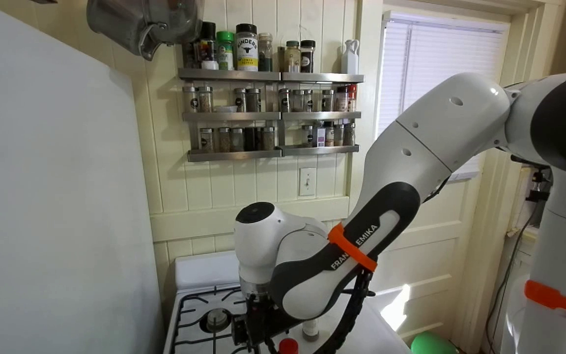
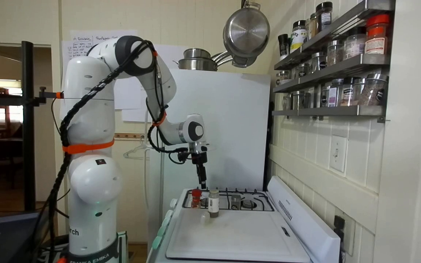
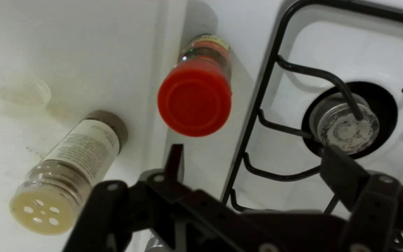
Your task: Put the orange bottle on the shelf
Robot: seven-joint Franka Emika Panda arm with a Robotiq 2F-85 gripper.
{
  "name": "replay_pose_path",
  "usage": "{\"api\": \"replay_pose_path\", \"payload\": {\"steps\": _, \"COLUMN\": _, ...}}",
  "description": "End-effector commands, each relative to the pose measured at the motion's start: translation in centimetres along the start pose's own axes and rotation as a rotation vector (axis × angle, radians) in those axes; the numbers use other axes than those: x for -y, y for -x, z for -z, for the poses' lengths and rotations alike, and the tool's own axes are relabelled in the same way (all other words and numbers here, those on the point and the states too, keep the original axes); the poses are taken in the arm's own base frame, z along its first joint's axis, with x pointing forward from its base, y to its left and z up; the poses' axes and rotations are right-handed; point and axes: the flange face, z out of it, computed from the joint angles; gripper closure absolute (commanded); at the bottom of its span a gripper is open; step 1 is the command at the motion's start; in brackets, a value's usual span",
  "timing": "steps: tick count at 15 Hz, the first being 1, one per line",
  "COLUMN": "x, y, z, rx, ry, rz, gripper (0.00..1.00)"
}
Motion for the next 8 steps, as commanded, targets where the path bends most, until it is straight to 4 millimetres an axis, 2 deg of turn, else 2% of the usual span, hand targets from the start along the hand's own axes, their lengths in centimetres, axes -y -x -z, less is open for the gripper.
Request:
{"api": "replay_pose_path", "payload": {"steps": 1, "x": -0.07, "y": 1.69, "z": -0.41, "rx": 0.031, "ry": -0.016, "rz": -0.029, "gripper": 0.00}}
{"api": "replay_pose_path", "payload": {"steps": 8, "x": 0.04, "y": 2.65, "z": -0.27, "rx": 0.076, "ry": -0.019, "rz": -0.081, "gripper": 0.00}}
